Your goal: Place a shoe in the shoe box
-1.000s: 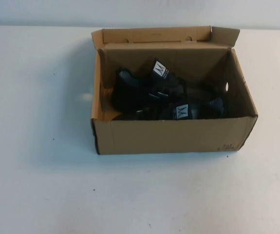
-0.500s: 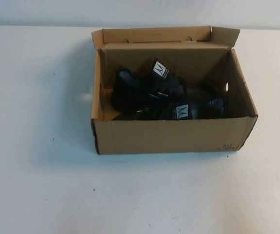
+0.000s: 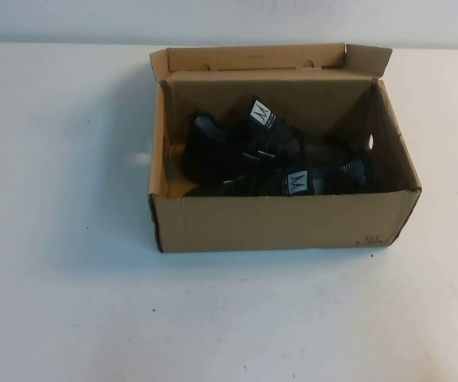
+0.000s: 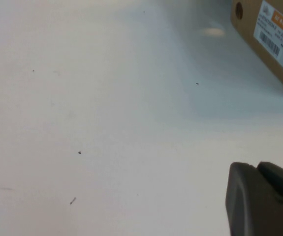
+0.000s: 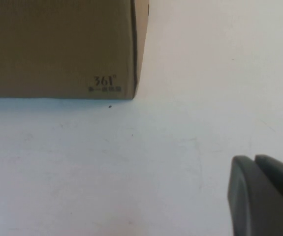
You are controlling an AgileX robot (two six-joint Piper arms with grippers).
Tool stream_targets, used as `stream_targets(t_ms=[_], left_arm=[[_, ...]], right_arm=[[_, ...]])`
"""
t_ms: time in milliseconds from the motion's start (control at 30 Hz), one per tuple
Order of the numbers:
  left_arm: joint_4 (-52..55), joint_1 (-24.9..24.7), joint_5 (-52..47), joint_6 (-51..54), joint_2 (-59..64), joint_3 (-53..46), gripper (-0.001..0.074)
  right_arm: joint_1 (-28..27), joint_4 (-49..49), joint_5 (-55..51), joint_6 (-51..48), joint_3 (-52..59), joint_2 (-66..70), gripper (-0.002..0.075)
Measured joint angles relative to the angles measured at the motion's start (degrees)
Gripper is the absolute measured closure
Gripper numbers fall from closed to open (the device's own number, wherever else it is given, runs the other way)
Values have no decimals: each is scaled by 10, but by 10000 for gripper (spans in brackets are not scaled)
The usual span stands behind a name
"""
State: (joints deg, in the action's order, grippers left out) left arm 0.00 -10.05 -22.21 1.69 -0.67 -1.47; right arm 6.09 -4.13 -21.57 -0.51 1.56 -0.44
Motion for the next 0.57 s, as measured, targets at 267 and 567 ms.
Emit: stream_targets(t_ms=[267,567], left_arm=[[0,0,0,0,0,0,736],[0,0,0,0,0,0,736]], right_arm=[[0,-14,-1,1,0,0,742],[0,-16,-1,1,0,0,742]])
